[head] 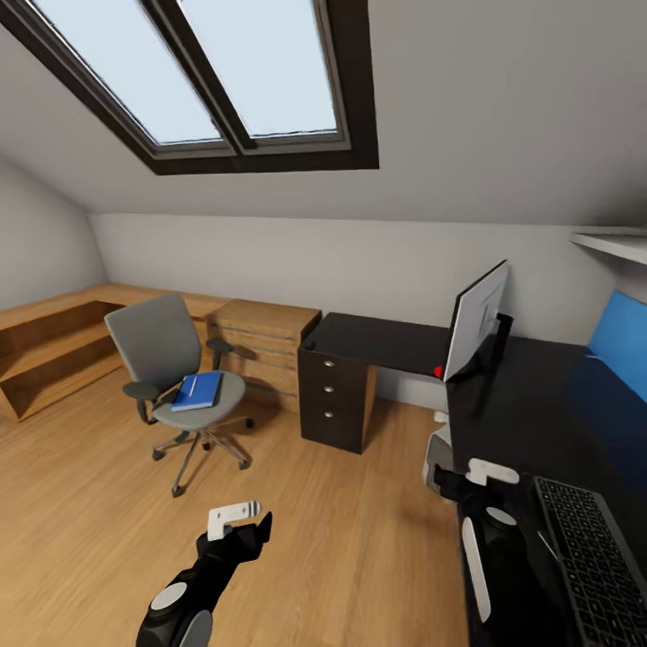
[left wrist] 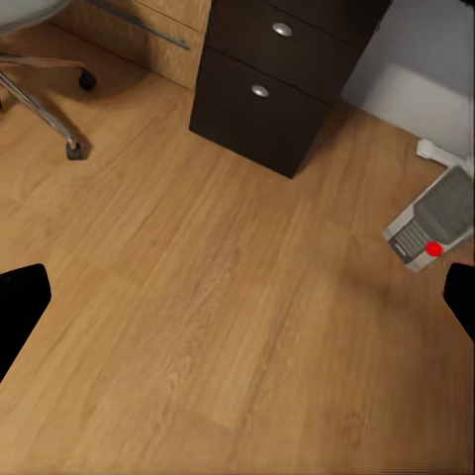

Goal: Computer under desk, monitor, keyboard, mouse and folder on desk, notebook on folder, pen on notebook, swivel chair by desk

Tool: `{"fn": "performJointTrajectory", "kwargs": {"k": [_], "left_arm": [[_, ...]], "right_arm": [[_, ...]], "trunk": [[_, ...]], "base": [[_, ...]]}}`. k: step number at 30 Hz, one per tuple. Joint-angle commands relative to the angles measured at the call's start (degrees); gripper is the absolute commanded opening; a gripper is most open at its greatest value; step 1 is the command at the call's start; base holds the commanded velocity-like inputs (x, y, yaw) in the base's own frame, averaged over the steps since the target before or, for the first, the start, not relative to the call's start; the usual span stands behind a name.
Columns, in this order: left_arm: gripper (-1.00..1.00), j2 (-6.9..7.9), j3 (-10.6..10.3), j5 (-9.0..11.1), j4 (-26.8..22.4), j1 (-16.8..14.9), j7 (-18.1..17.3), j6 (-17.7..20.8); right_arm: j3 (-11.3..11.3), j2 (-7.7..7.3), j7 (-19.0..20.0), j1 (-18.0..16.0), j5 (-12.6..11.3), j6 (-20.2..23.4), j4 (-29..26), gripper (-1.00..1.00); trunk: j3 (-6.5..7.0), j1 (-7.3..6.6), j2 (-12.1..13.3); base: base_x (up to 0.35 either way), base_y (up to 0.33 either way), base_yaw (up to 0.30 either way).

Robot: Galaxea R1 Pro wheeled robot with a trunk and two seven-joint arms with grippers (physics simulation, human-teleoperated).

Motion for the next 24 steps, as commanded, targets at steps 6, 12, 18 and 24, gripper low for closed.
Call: {"fn": "performJointTrajectory", "kwargs": {"k": [6, 12, 18, 24], "left_arm": [[1.00, 0.00, -0.1, 0.6, -0.1, 0.0, 0.5, 0.2], [1.00, 0.00, -0.2, 0.7, -0.1, 0.0, 0.5, 0.2], [1.00, 0.00, -0.2, 0.7, -0.2, 0.0, 0.5, 0.2], [1.00, 0.05, -0.1, 0.6, -0.1, 0.0, 0.5, 0.2]], "right_arm": [[-0.4, 0.04, 0.1, -0.1, -1.4, 0.4, 0.1, 1.00], [-0.9, 0.04, 0.1, -0.1, -2.1, 0.4, 0.1, 1.00], [-1.3, 0.04, 0.0, -0.1, -3.0, 0.4, 0.2, 1.00], [-1.3, 0.04, 0.1, -0.1, -3.4, 0.3, 0.3, 1.00]], "trunk": [[0.19, 0.01, -0.1], [0.44, 0.01, -0.1], [0.67, 0.01, -0.1], [0.78, 0.01, -0.1]], "base": [[-0.170, -0.273, -0.244], [-0.247, -0.209, -0.262], [-0.250, -0.215, -0.267], [-0.088, -0.312, -0.157]]}}
